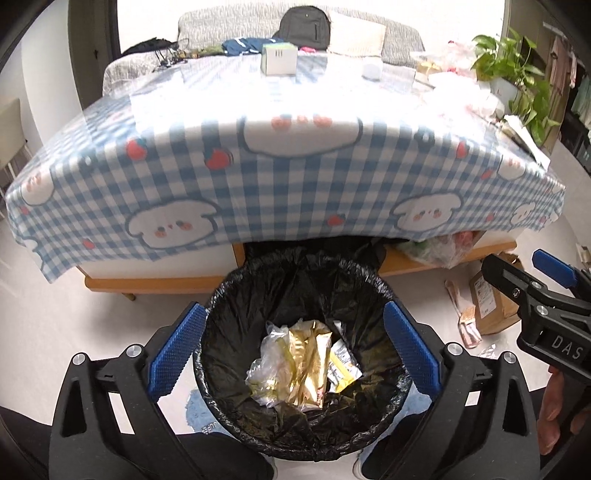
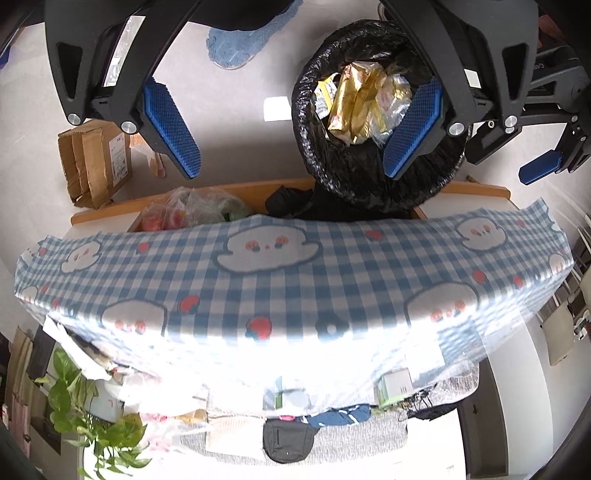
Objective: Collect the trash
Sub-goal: 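Move both tools back over the table toward the green box and white bottle, then grasp the green medicine box with the left tool while the right tool grasps the white bottle, then lift and carry the green box and white bottle over the black bin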
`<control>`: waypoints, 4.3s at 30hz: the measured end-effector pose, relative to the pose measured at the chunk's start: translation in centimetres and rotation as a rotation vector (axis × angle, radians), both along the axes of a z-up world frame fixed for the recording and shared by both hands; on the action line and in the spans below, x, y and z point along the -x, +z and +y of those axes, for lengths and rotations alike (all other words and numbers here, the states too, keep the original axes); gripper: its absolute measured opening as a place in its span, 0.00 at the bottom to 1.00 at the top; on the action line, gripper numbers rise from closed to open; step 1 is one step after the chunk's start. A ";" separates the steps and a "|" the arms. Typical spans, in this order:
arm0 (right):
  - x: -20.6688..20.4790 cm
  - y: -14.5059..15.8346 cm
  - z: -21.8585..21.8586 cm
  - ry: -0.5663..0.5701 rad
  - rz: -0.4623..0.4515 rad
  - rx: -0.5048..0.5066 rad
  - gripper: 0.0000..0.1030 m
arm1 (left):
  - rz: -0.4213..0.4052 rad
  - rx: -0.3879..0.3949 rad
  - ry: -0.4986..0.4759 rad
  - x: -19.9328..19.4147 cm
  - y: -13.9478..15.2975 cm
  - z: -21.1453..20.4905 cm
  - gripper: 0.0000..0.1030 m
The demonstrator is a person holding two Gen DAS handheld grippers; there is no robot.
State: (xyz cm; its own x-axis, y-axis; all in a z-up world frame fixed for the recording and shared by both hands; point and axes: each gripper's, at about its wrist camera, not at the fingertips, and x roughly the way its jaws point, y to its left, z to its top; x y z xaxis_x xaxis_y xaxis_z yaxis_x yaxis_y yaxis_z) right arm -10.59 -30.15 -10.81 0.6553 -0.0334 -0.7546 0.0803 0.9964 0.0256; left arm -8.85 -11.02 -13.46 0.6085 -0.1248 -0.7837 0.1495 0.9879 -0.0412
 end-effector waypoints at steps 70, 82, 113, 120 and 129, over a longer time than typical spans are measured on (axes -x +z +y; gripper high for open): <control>-34.6 8.2 -4.2 -0.080 -0.048 0.042 0.93 | -0.055 -0.009 0.027 -34.1 10.0 -3.3 0.94; -39.6 6.9 -3.9 -0.086 -0.010 0.042 0.79 | 0.017 -0.012 0.036 -38.7 7.9 -3.9 0.74; -36.4 7.3 -2.8 -0.050 -0.006 0.053 0.42 | 0.012 0.008 0.041 -34.9 8.8 -2.0 0.44; -34.2 7.7 -2.3 -0.032 -0.016 0.068 0.42 | 0.024 0.008 0.035 -32.8 8.9 -2.0 0.44; -30.4 8.3 -1.6 -0.017 -0.027 0.054 0.42 | 0.016 0.020 0.032 -29.4 9.7 -1.6 0.44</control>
